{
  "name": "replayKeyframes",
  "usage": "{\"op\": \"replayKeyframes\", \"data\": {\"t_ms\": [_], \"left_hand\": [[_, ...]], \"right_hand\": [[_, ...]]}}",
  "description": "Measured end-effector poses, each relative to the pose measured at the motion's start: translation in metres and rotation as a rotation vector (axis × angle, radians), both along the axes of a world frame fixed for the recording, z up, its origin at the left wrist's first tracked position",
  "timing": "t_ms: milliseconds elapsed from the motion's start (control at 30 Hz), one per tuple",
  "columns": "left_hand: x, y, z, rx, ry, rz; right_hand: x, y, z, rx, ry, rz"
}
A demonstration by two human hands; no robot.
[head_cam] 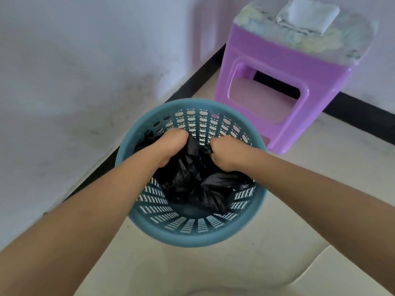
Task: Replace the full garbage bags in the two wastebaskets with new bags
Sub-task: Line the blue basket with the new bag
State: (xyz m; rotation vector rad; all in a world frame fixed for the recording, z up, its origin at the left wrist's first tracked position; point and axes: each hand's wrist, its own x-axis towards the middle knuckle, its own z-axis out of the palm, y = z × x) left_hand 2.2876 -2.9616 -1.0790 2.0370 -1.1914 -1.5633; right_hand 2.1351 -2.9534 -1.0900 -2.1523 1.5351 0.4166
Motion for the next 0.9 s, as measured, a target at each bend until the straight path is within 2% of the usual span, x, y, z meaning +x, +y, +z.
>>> {"op": "replayKeyframes", "data": {"t_ms": [67,133,233,367,400,467,533,600,667,700,767,833,900], "left_hand": [[0.006,-0.003,-0.002,-0.047,-0.124,-0.252],[0.011,0.001,0.007,-0.139,-0.246,-0.409],[0.021,0.008,0.036,-0.341,-0.437,-0.494],[0.037,0.017,0.064,-0.630,-0.924,-0.516],[0.038,0.021,0.067,-0.621,-1.023,-0.543],[0.036,0.026,0.061,-0.477,-1.145,-0.686],[0.035,0.034,0.042,-0.278,-1.018,-0.823],[0.036,0.046,0.024,-0.045,-0.717,-0.907],[0.039,0.061,0.014,0.029,-0.509,-0.902],[0.043,0.063,0.013,-0.014,-0.462,-0.864],[0.052,0.058,0.020,-0.180,-0.417,-0.741],[0.065,0.044,0.034,-0.382,-0.325,-0.492],[0.079,0.032,0.055,-0.555,-0.271,-0.192]], "right_hand": [[0.000,0.001,-0.002,-0.027,0.183,0.168],[0.000,0.003,0.006,-0.017,0.275,0.259],[-0.005,0.007,0.030,-0.084,0.296,0.256],[-0.014,0.018,0.053,-0.372,0.257,0.262],[-0.015,0.020,0.054,-0.423,0.239,0.238],[-0.014,0.022,0.050,-0.489,0.182,0.178],[-0.014,0.024,0.045,-0.442,0.111,0.155],[-0.016,0.026,0.045,-0.256,0.033,0.174],[-0.020,0.033,0.049,-0.111,-0.037,0.204],[-0.024,0.036,0.052,-0.105,-0.053,0.227],[-0.036,0.040,0.058,-0.219,-0.019,0.328],[-0.048,0.042,0.063,-0.448,0.002,0.462],[-0.060,0.040,0.066,-0.693,-0.084,0.510]]}}
